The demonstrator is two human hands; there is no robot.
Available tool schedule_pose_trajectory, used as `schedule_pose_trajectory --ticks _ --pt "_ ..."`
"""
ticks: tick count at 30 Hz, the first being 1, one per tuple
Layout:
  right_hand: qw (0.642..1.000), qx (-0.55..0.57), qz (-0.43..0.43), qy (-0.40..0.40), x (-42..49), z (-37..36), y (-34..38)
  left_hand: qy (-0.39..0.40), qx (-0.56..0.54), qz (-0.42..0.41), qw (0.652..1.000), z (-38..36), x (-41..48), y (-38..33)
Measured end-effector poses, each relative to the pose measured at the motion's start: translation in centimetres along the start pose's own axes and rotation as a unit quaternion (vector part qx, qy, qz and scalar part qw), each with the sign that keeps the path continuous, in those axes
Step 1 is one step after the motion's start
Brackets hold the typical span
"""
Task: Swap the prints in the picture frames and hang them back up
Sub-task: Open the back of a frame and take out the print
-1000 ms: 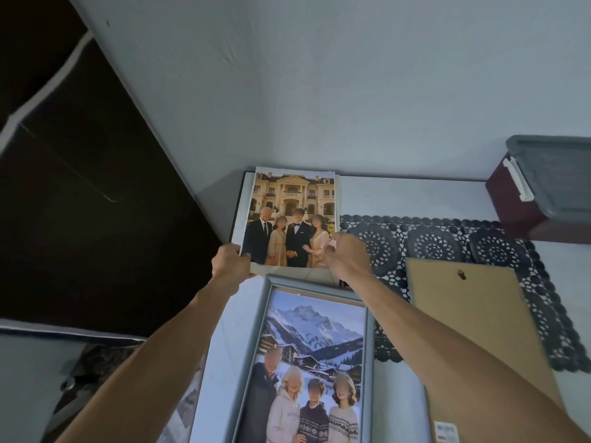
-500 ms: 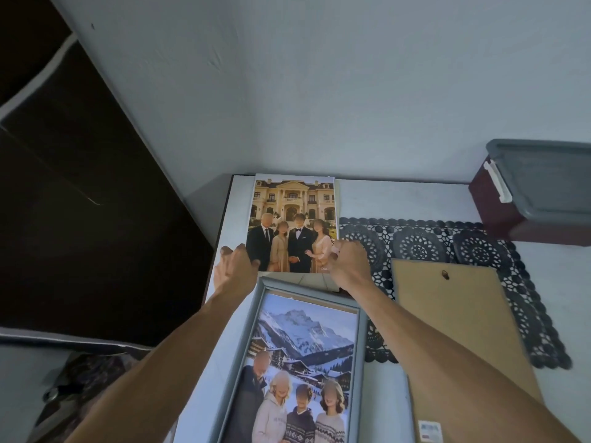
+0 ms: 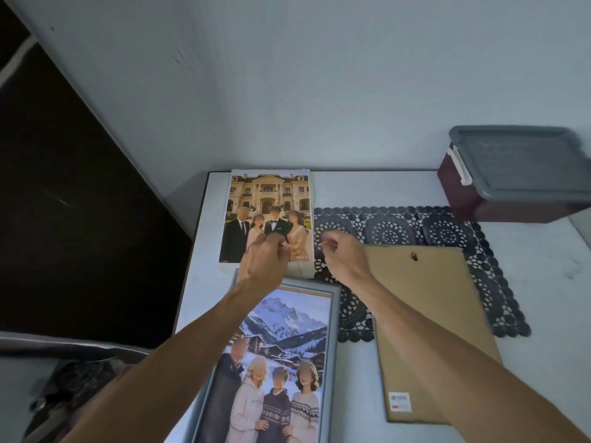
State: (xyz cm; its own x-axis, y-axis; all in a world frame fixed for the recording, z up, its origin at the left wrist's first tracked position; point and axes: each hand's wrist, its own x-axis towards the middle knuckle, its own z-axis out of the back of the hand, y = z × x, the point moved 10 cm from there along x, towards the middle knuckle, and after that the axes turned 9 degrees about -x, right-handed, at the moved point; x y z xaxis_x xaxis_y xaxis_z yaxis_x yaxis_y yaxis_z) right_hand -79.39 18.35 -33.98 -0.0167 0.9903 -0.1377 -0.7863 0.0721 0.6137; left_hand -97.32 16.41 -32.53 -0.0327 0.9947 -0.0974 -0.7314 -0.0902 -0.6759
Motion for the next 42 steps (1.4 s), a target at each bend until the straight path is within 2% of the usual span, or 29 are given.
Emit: schedule_pose_trajectory --ticks 5,9,16,19,26,33,39,42 --pt "1.0 0.002 0.024 -0.006 -2.0 2.7 -2.3 0.026 -0.023 -0.031 0.999 -4.8 -1.5 -5.4" --pt "0.999 -0.003 0.035 -0.025 -3.6 5.4 -5.3 0.051 -0.032 -0.01 0.998 -8.4 -2.6 -7.8" --pt "0.999 -0.034 0.011 -0.041 -6.1 10.1 -13.0 0.053 0.045 -0.03 0.997 -13.8 -5.5 -12.7" --pt "0.998 -0.047 -0.001 -0.041 -6.9 11.7 -15.9 0.045 0.033 0.017 0.998 -15.8 -6.2 -13.9" --pt "0.996 -0.072 -0.001 -0.049 -8.3 14.4 -21.0 -0.045 0.063 0.162 0.984 -16.5 -8.1 -12.6" --pt "0.994 -0.101 0.007 -0.033 -8.6 14.3 -21.4 -0.035 0.002 0.222 0.974 -16.8 -8.3 -10.5" --pt "0.992 -0.121 0.011 -0.033 -8.9 13.8 -20.7 -0.039 -0.143 0.247 0.958 -16.5 -8.4 -9.6" --pt "0.992 -0.122 0.002 -0.042 -8.9 13.7 -20.6 -0.044 -0.231 0.266 0.935 -16.7 -8.7 -9.6"
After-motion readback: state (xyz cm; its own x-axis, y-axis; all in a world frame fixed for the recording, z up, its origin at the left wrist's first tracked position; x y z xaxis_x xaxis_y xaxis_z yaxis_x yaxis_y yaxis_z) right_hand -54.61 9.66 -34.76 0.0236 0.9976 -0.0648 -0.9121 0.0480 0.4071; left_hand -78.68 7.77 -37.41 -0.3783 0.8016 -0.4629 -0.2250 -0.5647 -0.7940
